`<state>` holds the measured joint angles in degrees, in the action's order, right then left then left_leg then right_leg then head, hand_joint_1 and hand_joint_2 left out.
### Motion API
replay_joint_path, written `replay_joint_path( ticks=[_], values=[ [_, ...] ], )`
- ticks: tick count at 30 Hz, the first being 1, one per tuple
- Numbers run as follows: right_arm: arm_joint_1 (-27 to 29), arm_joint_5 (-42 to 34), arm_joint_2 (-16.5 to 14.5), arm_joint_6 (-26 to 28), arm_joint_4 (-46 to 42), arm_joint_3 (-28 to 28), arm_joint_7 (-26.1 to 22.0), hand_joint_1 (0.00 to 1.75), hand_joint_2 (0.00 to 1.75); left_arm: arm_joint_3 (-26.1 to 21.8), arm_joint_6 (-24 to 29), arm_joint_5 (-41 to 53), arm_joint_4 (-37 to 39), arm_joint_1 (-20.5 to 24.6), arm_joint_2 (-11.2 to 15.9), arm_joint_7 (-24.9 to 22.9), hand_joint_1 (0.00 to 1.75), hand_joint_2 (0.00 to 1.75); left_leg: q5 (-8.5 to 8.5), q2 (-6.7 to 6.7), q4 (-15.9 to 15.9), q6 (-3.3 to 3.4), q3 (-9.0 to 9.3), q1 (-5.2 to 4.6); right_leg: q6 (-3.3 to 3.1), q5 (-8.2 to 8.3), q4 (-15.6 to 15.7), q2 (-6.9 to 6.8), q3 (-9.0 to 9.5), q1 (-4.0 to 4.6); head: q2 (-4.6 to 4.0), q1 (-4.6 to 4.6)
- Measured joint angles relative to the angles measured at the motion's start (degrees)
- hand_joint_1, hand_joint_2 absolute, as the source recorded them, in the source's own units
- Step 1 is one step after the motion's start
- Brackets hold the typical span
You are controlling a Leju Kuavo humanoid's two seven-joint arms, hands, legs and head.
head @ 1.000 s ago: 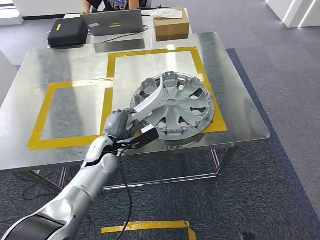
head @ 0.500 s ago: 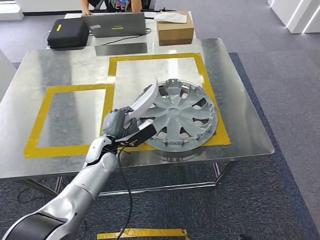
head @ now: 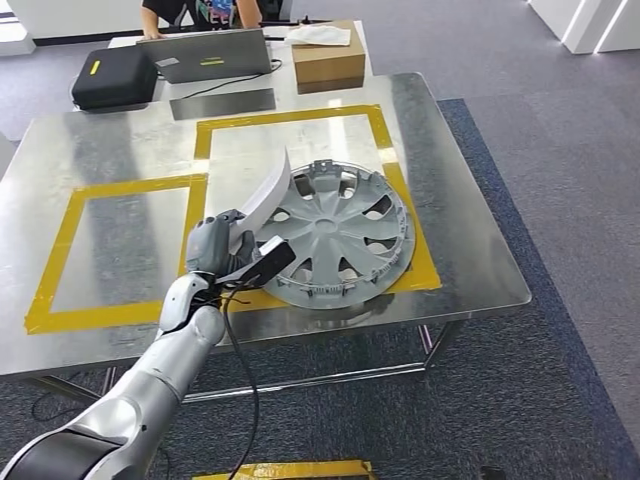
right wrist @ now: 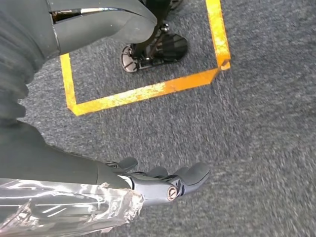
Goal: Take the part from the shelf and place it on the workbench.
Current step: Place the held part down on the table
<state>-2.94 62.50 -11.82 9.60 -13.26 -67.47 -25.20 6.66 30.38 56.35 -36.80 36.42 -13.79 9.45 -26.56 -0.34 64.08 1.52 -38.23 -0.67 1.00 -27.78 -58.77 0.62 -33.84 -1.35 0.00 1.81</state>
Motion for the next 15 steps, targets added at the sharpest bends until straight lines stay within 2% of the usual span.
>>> replay_joint_path(
  ticks=[1, 2, 4, 6, 7, 8, 10, 11, 12, 13, 15],
  values=[
    [-0.02, 0.13, -0.15, 0.13, 0.01, 0.0, -0.04, 0.0, 1.75, -0.4, 0.41, -0.07, 0.13, 0.23, 0.34, -0.02, 1.75, 1.75, 1.07, 0.0, -3.16, 0.53, 1.31, -0.19, 0.09, -0.02, 0.04, 0.07, -0.01, 0.04, 0.0, -0.06],
    [-0.01, 0.3, -0.27, 0.14, 0.01, 0.0, -0.1, 0.0, 1.75, -0.79, 0.77, -0.1, 0.3, 0.45, 0.69, -0.02, 1.75, 1.75, 1.46, 0.0, -4.97, 0.91, 2.04, -0.37, 0.26, -0.02, 0.1, 0.08, -0.11, 0.0, 0.0, -0.12],
    [0.12, 0.75, -0.32, -0.26, 0.01, 0.0, -0.23, 0.0, 1.75, -1.56, 1.67, 0.05, 0.73, 0.82, 1.52, -0.05, 1.75, 1.75, 1.31, 0.0, -6.08, 1.13, 2.42, -0.54, 0.89, 0.06, 0.37, 0.1, -0.16, -0.03, 0.0, -0.34],
    [0.26, 1.12, -0.31, -0.5, 0.01, 0.0, -0.43, 0.0, 1.75, -2.3, 3.08, 0.77, 1.21, 1.25, 2.47, -0.46, 1.75, 1.75, 2.08, 0.1, -7.16, 1.04, 3.09, -0.27, 1.43, -0.61, -0.18, -0.01, -0.44, 0.05, 0.0, -0.28],
    [0.27, 1.21, -0.31, -0.36, 0.01, 0.0, -0.56, 0.0, 1.75, -2.61, 3.95, 1.45, 1.54, 1.63, 2.92, -0.94, 1.75, 1.75, 2.39, 0.15, -7.75, 1.06, 3.42, -0.09, 1.59, -1.64, -1.76, -0.08, -1.18, 0.14, 0.0, -0.2],
    [0.27, 1.31, -0.31, -0.19, 0.01, 0.01, -0.71, 0.0, 1.75, -2.87, 4.81, 2.32, 1.95, 2.04, 3.43, -1.61, 1.75, 1.75, 2.55, 0.2, -8.09, 1.09, 3.63, 0.02, 1.66, -3.23, -4.61, -0.17, -2.58, 0.14, 0.0, -0.1],
    [0.32, 1.67, -0.24, -0.47, 0.01, 0.02, -0.84, 0.0, 1.75, -3.37, 6.0, 4.46, 2.98, 2.75, 4.64, -3.53, 1.75, 1.75, 2.53, 0.21, -8.15, 1.27, 3.65, -0.09, 1.87, -6.43, -11.91, -0.21, -6.2, 0.18, 0.0, -0.01],
    [0.41, 1.87, -0.11, -0.93, 0.01, 0.02, -0.82, 0.0, 1.75, -3.57, 6.26, 5.59, 3.51, 2.96, 5.35, -4.62, 1.75, 1.75, 2.49, 0.22, -8.12, 1.3, 3.65, -0.2, 1.95, -7.0, -14.27, -0.22, -7.45, 0.19, 0.0, -0.01],
    [0.53, 2.06, 0.08, -1.46, 0.01, 0.02, -0.77, 0.0, 1.75, -3.72, 6.35, 6.66, 4.02, 3.18, 6.05, -5.67, 1.75, 1.75, 2.47, 0.22, -8.07, 1.3, 3.64, -0.28, 1.99, -6.48, -14.6, -0.23, -7.71, 0.22, 0.0, 0.01],
    [0.64, 2.24, 0.31, -1.93, 0.01, 0.02, -0.7, 0.0, 1.75, -3.83, 6.38, 7.68, 4.5, 3.45, 6.7, -6.6, 1.75, 1.75, 2.41, 0.2, -7.98, 1.27, 3.64, -0.34, 1.93, -4.91, -12.6, -0.25, -6.77, 0.24, 0.0, 0.02],
    [0.71, 2.56, 0.74, -2.4, 0.01, 0.03, -0.6, 0.0, 1.75, -3.97, 6.38, 9.47, 5.34, 4.27, 7.87, -8.11, 1.75, 1.75, 2.14, 0.12, -7.58, 1.05, 3.6, -0.45, 1.56, -1.26, -4.88, -0.35, -2.81, 0.32, 0.0, 0.03]
  ],
)
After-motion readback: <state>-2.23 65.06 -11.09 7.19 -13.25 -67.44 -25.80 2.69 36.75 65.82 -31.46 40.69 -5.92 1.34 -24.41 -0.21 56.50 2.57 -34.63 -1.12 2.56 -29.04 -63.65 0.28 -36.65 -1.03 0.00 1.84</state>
